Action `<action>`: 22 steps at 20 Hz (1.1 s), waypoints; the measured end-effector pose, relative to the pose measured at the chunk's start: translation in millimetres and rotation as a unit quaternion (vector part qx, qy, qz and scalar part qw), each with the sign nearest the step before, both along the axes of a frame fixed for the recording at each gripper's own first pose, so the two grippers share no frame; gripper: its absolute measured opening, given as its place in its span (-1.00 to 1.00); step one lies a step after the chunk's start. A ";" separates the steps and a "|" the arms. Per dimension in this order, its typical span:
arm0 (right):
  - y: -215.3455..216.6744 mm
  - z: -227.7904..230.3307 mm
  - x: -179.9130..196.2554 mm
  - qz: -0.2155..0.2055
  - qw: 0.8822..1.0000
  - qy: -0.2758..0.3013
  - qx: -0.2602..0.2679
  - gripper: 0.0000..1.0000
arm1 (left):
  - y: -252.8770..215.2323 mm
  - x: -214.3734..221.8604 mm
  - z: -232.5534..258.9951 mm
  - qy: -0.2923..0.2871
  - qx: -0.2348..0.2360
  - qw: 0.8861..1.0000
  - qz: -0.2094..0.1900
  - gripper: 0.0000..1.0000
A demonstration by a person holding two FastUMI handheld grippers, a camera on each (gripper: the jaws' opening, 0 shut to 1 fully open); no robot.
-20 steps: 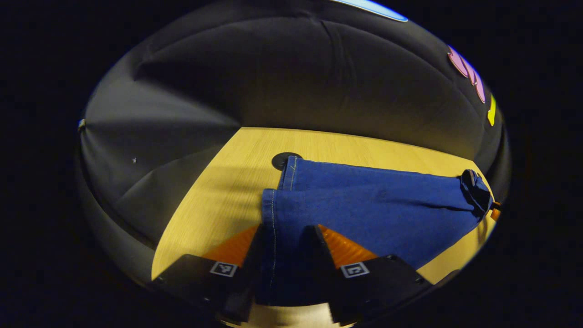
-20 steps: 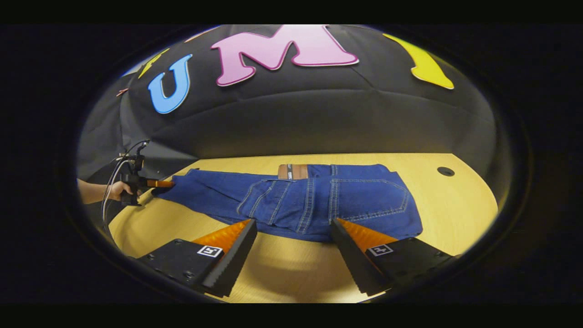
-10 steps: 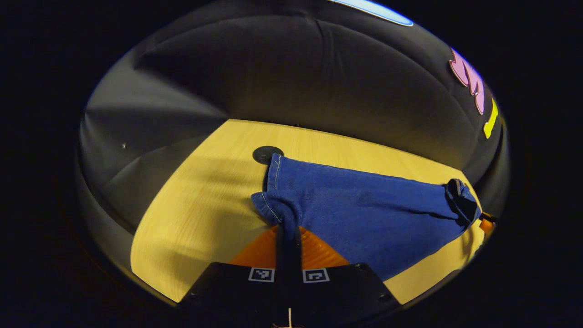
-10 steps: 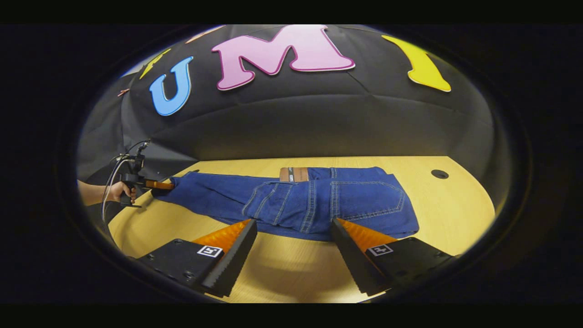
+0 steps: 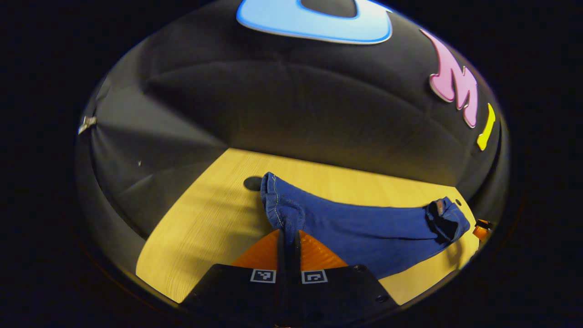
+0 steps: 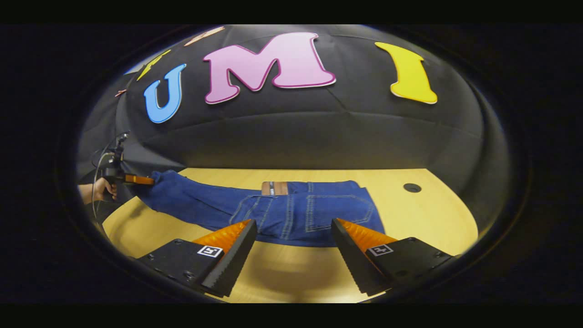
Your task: Grasp the waist and the cuffs of the jeans and fold them to make the two legs overlap; first hold the waist and fold one-third of the jeans toward the cuffs, then hold the cuffs and fold the remaining one-third in the same direction to finish folding.
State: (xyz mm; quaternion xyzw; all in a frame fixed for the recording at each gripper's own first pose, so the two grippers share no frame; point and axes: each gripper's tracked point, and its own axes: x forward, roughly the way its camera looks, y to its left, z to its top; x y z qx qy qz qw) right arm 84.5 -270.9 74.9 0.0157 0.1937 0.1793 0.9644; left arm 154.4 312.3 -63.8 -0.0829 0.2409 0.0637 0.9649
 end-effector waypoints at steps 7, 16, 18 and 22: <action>-95.8 29.1 -13.7 -0.083 0.997 0.007 0.005 0.98 | -122.4 -0.6 122.2 -0.056 0.045 0.994 -0.082 -0.88; -217.6 57.1 -46.1 -0.158 0.987 -0.003 -0.008 0.98 | -354.8 40.9 173.4 -0.067 0.011 0.978 -0.196 -0.88; -238.0 63.7 -53.3 -0.171 0.985 -0.008 -0.008 0.97 | -407.9 53.1 167.1 -0.063 0.000 0.972 -0.225 -0.88; -263.9 70.1 -71.8 -0.187 0.982 -0.004 0.003 0.98 | -496.6 72.6 125.5 -0.033 -0.023 0.963 -0.267 -0.88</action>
